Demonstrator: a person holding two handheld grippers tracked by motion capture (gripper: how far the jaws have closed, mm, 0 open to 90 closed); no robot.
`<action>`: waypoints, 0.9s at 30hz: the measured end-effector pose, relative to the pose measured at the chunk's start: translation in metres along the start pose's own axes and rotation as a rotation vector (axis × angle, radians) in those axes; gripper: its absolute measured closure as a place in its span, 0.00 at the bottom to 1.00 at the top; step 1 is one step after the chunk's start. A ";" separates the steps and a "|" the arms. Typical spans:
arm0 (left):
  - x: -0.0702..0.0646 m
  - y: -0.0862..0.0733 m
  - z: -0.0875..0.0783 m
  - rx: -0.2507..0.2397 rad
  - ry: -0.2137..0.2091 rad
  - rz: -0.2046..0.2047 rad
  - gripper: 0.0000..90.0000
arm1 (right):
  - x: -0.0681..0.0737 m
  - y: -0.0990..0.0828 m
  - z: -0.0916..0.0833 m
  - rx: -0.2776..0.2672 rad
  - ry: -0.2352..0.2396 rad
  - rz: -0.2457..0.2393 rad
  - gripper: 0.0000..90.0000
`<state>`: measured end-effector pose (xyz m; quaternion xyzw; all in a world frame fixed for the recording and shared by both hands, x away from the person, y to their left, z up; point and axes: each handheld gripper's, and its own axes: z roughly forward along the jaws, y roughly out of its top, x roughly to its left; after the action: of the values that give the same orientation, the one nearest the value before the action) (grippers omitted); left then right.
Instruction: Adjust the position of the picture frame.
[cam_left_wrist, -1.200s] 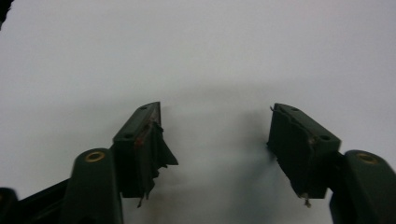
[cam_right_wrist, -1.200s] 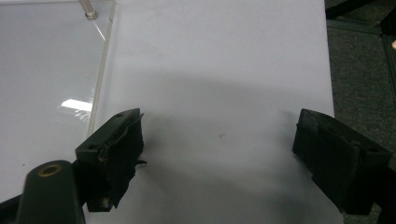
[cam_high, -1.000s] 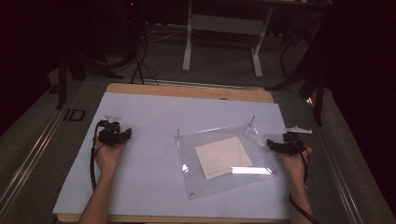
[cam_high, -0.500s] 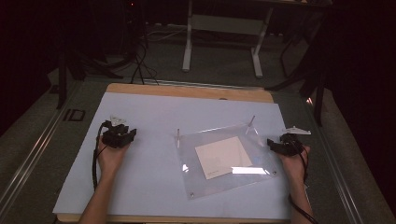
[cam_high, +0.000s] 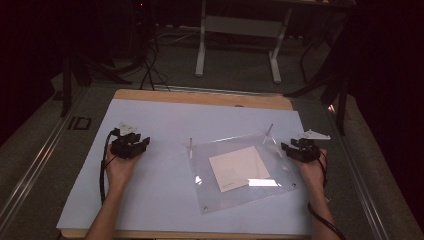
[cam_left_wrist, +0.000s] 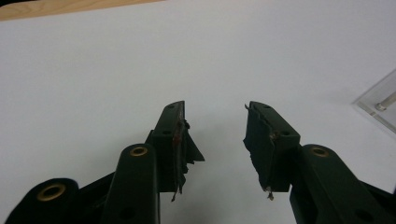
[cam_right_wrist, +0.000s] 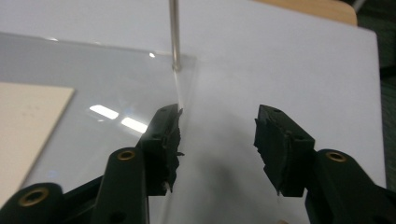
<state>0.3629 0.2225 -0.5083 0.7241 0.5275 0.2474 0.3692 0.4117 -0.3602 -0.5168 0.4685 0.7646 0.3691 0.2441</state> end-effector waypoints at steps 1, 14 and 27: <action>-0.002 0.000 0.000 -0.001 -0.002 0.010 0.64 | -0.001 0.002 0.000 -0.004 0.006 -0.003 0.57; -0.024 0.005 0.004 0.004 -0.065 0.078 0.65 | -0.002 0.022 0.014 -0.032 0.071 -0.003 0.70; -0.045 0.006 0.009 0.008 -0.128 0.128 0.65 | 0.005 0.037 0.036 -0.030 0.110 -0.018 0.74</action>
<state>0.3590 0.1766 -0.5075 0.7719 0.4566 0.2218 0.3827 0.4549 -0.3330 -0.5097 0.4368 0.7754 0.4036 0.2122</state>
